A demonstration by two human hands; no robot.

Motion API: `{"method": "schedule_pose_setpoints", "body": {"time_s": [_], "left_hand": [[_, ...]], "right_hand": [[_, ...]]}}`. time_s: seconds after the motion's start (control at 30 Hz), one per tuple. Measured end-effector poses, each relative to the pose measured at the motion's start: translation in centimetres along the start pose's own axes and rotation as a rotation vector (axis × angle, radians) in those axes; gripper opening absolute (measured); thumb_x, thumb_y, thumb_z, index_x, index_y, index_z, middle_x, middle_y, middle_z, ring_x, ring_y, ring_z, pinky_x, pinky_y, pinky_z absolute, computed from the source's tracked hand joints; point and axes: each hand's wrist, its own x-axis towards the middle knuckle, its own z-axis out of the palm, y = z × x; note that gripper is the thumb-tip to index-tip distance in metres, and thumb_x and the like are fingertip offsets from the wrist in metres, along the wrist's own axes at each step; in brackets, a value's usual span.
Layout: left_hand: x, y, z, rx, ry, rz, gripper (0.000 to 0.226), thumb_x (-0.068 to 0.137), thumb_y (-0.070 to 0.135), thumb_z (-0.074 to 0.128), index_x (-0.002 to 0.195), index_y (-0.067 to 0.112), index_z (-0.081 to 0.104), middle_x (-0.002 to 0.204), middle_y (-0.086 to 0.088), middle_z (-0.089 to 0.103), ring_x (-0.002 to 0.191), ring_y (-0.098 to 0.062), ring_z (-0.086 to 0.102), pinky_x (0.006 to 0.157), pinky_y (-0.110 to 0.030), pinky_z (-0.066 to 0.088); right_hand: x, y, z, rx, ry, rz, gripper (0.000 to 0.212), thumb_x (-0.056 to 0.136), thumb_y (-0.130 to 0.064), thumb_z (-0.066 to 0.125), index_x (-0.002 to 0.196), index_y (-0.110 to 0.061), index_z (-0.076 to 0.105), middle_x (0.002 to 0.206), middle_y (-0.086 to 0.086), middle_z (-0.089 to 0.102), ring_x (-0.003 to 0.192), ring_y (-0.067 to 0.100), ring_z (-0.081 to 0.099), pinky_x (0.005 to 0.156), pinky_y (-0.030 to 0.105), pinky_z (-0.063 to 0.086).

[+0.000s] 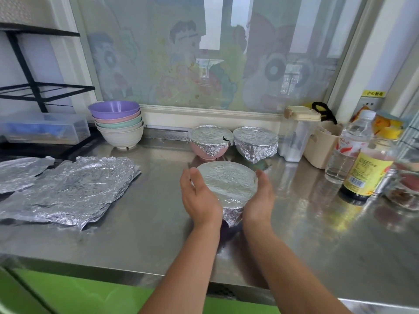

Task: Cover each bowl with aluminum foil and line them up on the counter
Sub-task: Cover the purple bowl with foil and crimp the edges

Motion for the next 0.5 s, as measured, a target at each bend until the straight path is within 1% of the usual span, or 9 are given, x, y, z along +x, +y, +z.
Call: {"method": "schedule_pose_setpoints", "body": {"time_s": [0.07,0.1,0.17,0.23,0.27,0.33,0.4,0.43,0.5], "left_hand": [[0.8,-0.5,0.0,-0.085,-0.005,-0.043,0.06,0.081,0.06,0.047,0.118,0.014,0.062,0.125,-0.011,0.063,0.12,-0.028,0.057,0.106,-0.05,0.041],[1.1,-0.9,-0.1,-0.106,-0.025,-0.062,0.066,0.077,0.065,0.047,0.117,0.013,0.061,0.122,-0.015,0.064,0.118,-0.032,0.058,0.104,-0.054,0.042],[1.8,-1.5,-0.4,-0.08,-0.093,-0.09,0.08,0.074,0.077,0.047,0.119,0.014,0.059,0.124,-0.017,0.062,0.119,-0.034,0.057,0.104,-0.056,0.041],[1.4,0.2,-1.3,0.036,-0.182,-0.041,0.091,0.073,0.085,0.04,0.126,0.013,0.056,0.133,-0.013,0.058,0.126,-0.027,0.052,0.11,-0.051,0.037],[1.1,1.0,-2.1,0.113,-0.217,0.048,0.085,0.079,0.079,0.039,0.13,0.014,0.054,0.139,-0.007,0.053,0.13,-0.019,0.048,0.114,-0.043,0.033],[0.4,2.8,-4.3,0.285,-0.307,0.421,0.056,0.092,0.053,0.046,0.13,0.013,0.056,0.139,0.002,0.049,0.129,-0.008,0.044,0.112,-0.024,0.03],[0.3,3.6,-6.3,0.454,-0.497,0.876,0.029,0.092,0.03,0.059,0.111,0.011,0.068,0.121,0.0,0.057,0.115,-0.017,0.052,0.101,-0.028,0.04],[0.3,3.6,-6.9,0.521,-0.602,1.023,0.02,0.09,0.025,0.065,0.103,0.011,0.072,0.112,-0.001,0.06,0.107,-0.02,0.054,0.093,-0.032,0.044],[0.5,3.3,-7.0,0.606,-0.747,1.141,0.013,0.086,0.019,0.072,0.094,0.01,0.074,0.099,-0.002,0.061,0.094,-0.022,0.056,0.081,-0.036,0.047]], "right_hand": [[-0.6,0.0,0.3,-0.019,0.039,-0.054,0.038,0.105,-0.027,0.036,0.135,-0.015,0.054,0.127,-0.009,0.053,0.118,0.003,0.046,0.097,0.014,0.03],[-0.7,0.1,0.3,-0.045,0.031,-0.072,0.038,0.106,-0.025,0.033,0.137,-0.015,0.052,0.128,-0.009,0.051,0.12,0.002,0.044,0.097,0.013,0.027],[-0.6,0.0,0.0,-0.108,-0.03,-0.069,0.04,0.106,-0.029,0.032,0.141,-0.016,0.048,0.132,-0.009,0.048,0.124,0.003,0.04,0.101,0.016,0.024],[-0.2,-0.4,-1.2,-0.22,-0.091,-0.099,0.047,0.106,-0.04,0.032,0.146,-0.018,0.042,0.14,-0.01,0.044,0.129,0.004,0.037,0.108,0.02,0.022],[0.0,-0.7,-2.3,-0.303,-0.104,-0.168,0.05,0.104,-0.046,0.033,0.146,-0.02,0.042,0.144,-0.009,0.042,0.133,0.005,0.036,0.112,0.024,0.022],[0.3,-1.7,-4.4,-0.428,-0.173,-0.446,0.047,0.1,-0.05,0.04,0.137,-0.024,0.054,0.14,-0.004,0.047,0.132,0.009,0.042,0.113,0.029,0.029],[0.3,-2.2,-6.1,-0.5,-0.379,-0.756,0.035,0.095,-0.044,0.054,0.115,-0.021,0.07,0.119,-0.002,0.056,0.116,0.012,0.055,0.102,0.03,0.041],[0.3,-2.2,-6.6,-0.568,-0.49,-0.88,0.029,0.093,-0.04,0.06,0.107,-0.02,0.074,0.111,-0.001,0.059,0.107,0.015,0.058,0.095,0.032,0.045],[0.5,-2.1,-6.9,-0.702,-0.637,-1.069,0.022,0.09,-0.034,0.066,0.099,-0.018,0.078,0.1,-0.001,0.061,0.094,0.018,0.059,0.084,0.036,0.046]]}}
